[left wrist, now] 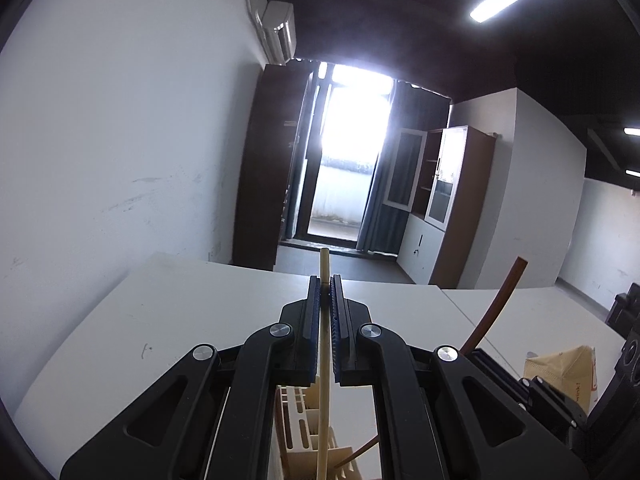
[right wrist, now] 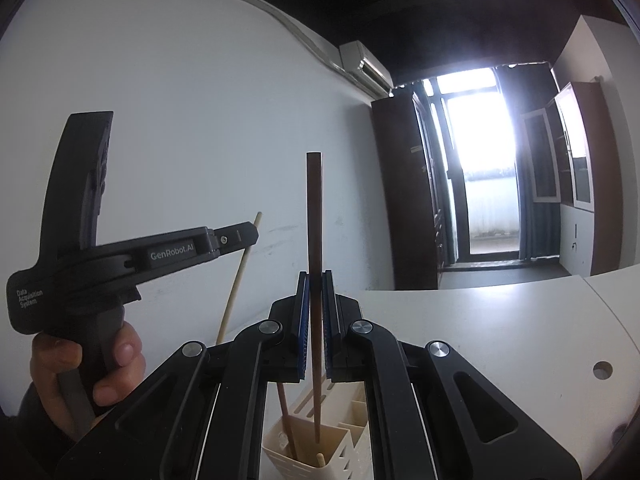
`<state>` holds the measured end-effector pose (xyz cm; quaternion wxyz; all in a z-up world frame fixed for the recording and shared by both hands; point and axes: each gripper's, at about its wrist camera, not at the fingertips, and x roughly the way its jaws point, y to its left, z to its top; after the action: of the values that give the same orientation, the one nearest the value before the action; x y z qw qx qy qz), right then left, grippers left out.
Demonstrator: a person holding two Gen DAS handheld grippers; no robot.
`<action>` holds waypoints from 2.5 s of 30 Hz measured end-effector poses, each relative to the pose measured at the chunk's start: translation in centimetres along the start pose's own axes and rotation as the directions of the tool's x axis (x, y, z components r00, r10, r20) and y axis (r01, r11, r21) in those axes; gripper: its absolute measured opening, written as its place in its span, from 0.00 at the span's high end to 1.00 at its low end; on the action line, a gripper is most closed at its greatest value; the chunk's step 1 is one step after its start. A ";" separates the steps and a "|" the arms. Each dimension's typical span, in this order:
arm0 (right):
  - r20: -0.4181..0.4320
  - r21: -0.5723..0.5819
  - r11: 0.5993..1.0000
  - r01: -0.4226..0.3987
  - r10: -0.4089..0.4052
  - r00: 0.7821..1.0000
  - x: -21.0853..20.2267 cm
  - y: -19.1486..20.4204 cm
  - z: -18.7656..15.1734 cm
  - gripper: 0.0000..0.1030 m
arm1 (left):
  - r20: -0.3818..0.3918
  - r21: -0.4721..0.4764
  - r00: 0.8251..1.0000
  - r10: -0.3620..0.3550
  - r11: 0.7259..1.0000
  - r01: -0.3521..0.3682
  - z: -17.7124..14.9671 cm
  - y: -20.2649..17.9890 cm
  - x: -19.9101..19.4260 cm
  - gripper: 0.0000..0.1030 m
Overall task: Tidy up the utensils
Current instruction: 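Lift both held chopsticks upright and carry them over the utensil holder, then lower both chopsticks into the holder and open the left tool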
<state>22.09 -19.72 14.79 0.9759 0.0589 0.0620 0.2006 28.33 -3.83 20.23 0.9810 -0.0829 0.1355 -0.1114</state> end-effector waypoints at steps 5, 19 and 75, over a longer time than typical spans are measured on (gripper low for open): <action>-0.022 0.003 1.000 0.002 -0.002 1.000 0.4 -0.1 -1.1 0.93 | 0.004 -0.047 0.999 -0.031 0.998 0.032 -1.3 0.5 1.6 0.96; -0.100 0.022 1.000 0.008 -0.005 0.995 0.8 0.1 -4.2 0.93 | -0.094 -0.012 0.996 0.011 1.000 -0.013 -6.0 0.3 6.1 0.96; -0.228 0.024 0.999 0.032 -0.025 0.973 4.2 -1.5 -6.5 0.93 | 0.052 -0.076 0.998 -0.034 0.996 0.038 -7.6 4.0 5.3 0.95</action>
<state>25.54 -18.86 7.77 0.9643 0.0482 0.1769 0.1912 31.92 -2.22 10.94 0.9780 -0.1260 0.1132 -0.1214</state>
